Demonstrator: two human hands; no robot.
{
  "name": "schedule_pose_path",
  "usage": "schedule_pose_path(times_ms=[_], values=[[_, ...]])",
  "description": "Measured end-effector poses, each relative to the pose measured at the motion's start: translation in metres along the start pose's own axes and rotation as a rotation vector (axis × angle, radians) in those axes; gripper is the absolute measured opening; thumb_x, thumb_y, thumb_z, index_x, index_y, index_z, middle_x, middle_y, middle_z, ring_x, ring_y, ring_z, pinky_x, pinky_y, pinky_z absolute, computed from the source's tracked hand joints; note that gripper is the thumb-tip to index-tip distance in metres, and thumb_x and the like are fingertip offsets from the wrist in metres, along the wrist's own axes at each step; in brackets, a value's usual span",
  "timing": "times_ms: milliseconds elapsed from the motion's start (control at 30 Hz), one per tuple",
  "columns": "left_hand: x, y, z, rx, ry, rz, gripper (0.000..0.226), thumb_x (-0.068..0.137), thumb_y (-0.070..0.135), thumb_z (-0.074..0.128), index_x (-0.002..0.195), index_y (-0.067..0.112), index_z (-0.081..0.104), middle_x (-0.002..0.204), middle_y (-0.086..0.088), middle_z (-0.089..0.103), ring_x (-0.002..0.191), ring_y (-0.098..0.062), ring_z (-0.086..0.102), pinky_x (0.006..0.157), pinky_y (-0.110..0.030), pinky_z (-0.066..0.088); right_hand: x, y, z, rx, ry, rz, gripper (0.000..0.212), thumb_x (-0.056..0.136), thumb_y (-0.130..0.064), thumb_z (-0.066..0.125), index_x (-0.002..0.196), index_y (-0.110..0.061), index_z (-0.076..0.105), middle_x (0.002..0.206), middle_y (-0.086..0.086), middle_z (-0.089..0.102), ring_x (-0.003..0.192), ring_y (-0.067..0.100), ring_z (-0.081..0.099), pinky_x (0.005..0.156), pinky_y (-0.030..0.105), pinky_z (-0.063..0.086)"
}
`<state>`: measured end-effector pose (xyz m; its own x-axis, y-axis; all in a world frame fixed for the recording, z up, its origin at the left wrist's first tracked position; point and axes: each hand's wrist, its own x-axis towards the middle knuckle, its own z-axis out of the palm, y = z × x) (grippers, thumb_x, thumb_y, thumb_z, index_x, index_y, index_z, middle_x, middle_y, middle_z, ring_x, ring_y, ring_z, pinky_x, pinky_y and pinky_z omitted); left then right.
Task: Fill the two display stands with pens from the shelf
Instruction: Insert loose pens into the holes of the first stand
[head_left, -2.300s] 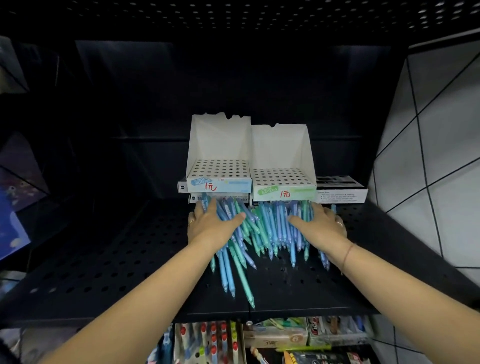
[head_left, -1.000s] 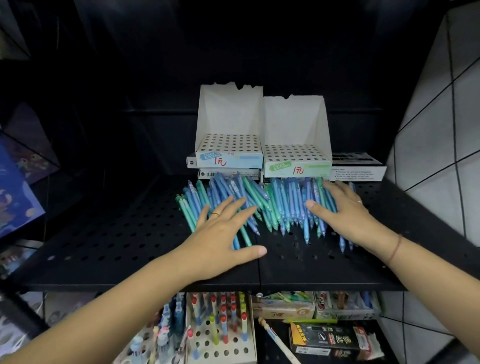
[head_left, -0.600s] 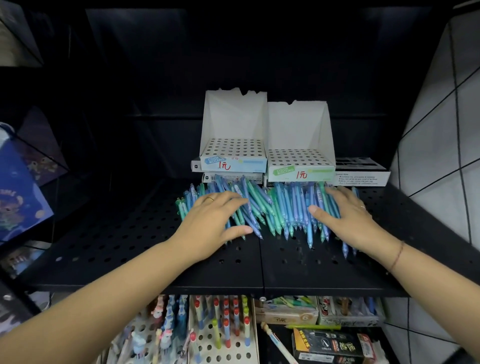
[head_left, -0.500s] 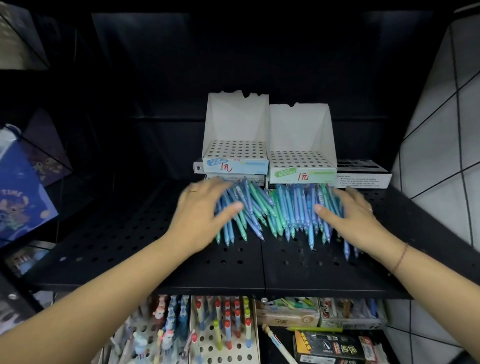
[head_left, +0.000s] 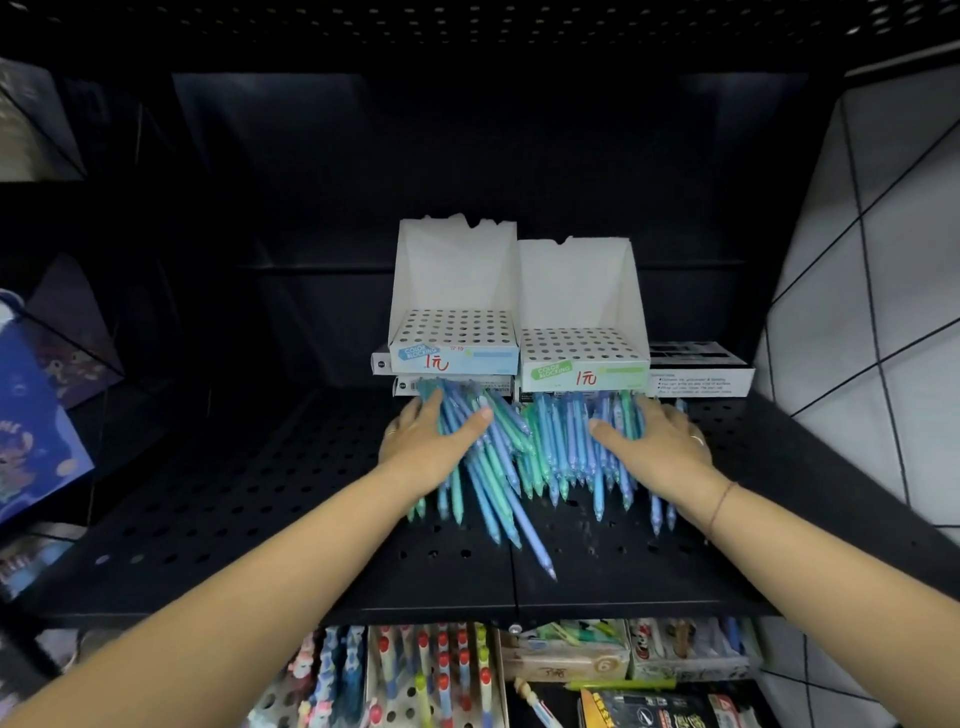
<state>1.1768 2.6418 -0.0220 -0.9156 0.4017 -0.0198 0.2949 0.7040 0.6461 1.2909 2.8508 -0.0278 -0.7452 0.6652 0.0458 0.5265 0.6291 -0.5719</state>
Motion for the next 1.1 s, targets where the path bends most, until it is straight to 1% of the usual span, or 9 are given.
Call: schedule_pose_path(times_ms=[200, 367, 467, 567, 700, 867, 933, 1000, 1100], values=[[0.005, 0.019, 0.02, -0.013, 0.096, -0.005, 0.086, 0.084, 0.075, 0.038, 0.152, 0.032, 0.011, 0.162, 0.0, -0.001, 0.148, -0.029, 0.005, 0.119, -0.048, 0.012, -0.007, -0.011, 0.007, 0.084, 0.005, -0.055, 0.085, 0.086, -0.06, 0.053, 0.153, -0.027, 0.011, 0.159, 0.011, 0.003, 0.145, 0.034, 0.011, 0.117, 0.043, 0.02], [0.008, 0.014, 0.023, 0.079, 0.118, -0.029, 0.087, 0.082, 0.079, 0.032, 0.153, 0.031, 0.011, 0.162, -0.002, -0.003, 0.148, -0.03, -0.003, 0.12, -0.048, 0.002, -0.003, -0.007, 0.005, 0.058, 0.008, -0.021, 0.084, 0.086, -0.066, 0.047, 0.152, -0.028, 0.012, 0.16, 0.008, -0.004, 0.146, 0.033, 0.008, 0.118, 0.043, 0.018], [0.007, 0.011, 0.021, 0.061, 0.127, -0.036, 0.087, 0.083, 0.078, 0.033, 0.153, 0.031, 0.012, 0.162, 0.0, -0.005, 0.148, -0.028, -0.007, 0.119, -0.049, -0.002, 0.001, 0.0, -0.002, 0.062, -0.026, -0.01, 0.086, 0.085, -0.07, 0.045, 0.153, -0.028, 0.013, 0.161, 0.005, -0.004, 0.147, 0.031, 0.005, 0.119, 0.044, 0.016], [0.007, 0.007, 0.015, 0.04, 0.136, -0.057, 0.085, 0.084, 0.077, 0.033, 0.153, 0.031, 0.013, 0.162, 0.0, -0.004, 0.148, -0.027, -0.006, 0.119, -0.048, -0.001, 0.003, 0.007, -0.009, 0.077, -0.042, -0.019, 0.087, 0.084, -0.07, 0.046, 0.153, -0.029, 0.012, 0.161, 0.005, -0.002, 0.147, 0.03, 0.005, 0.118, 0.045, 0.015], [0.009, 0.001, 0.007, -0.005, 0.162, -0.061, 0.083, 0.087, 0.071, 0.036, 0.153, 0.024, 0.015, 0.162, -0.003, 0.004, 0.148, -0.027, 0.001, 0.119, -0.046, 0.007, 0.002, 0.014, -0.013, 0.101, -0.015, -0.041, 0.082, 0.088, -0.064, 0.046, 0.153, -0.028, 0.011, 0.161, 0.005, 0.001, 0.148, 0.027, 0.004, 0.119, 0.045, 0.014], [0.018, -0.007, -0.005, -0.26, 0.265, -0.076, 0.084, 0.087, 0.065, 0.047, 0.15, 0.015, 0.021, 0.156, -0.009, 0.023, 0.143, -0.029, 0.02, 0.114, -0.044, 0.025, -0.002, 0.016, -0.014, 0.1, -0.036, -0.082, 0.078, 0.09, -0.061, 0.045, 0.153, -0.028, 0.012, 0.161, 0.002, -0.003, 0.148, 0.024, -0.004, 0.119, 0.043, 0.009], [0.027, -0.011, -0.013, -0.396, 0.313, -0.082, 0.091, 0.081, 0.07, 0.051, 0.147, 0.013, 0.028, 0.15, -0.009, 0.033, 0.138, -0.029, 0.031, 0.111, -0.045, 0.031, -0.003, 0.017, -0.015, 0.097, -0.041, -0.089, 0.078, 0.09, -0.06, 0.045, 0.153, -0.028, 0.013, 0.161, 0.002, -0.003, 0.148, 0.024, -0.004, 0.119, 0.042, 0.008], [0.038, -0.013, -0.024, -0.578, 0.333, -0.092, 0.097, 0.072, 0.079, 0.055, 0.14, 0.012, 0.038, 0.139, -0.005, 0.046, 0.123, -0.023, 0.046, 0.102, -0.039, 0.041, -0.004, 0.019, -0.017, 0.098, -0.046, -0.097, 0.077, 0.09, -0.059, 0.046, 0.153, -0.026, 0.015, 0.161, 0.004, 0.0, 0.147, 0.023, -0.004, 0.118, 0.041, 0.008], [0.056, -0.006, -0.043, -0.87, 0.295, -0.184, 0.066, 0.083, 0.058, 0.062, 0.124, 0.007, 0.052, 0.11, -0.007, 0.061, 0.092, -0.019, 0.06, 0.076, -0.027, 0.052, -0.004, 0.019, -0.018, 0.081, -0.034, -0.135, 0.076, 0.091, -0.056, 0.047, 0.152, -0.024, 0.018, 0.16, 0.005, 0.003, 0.147, 0.024, 0.0, 0.118, 0.039, 0.009]])
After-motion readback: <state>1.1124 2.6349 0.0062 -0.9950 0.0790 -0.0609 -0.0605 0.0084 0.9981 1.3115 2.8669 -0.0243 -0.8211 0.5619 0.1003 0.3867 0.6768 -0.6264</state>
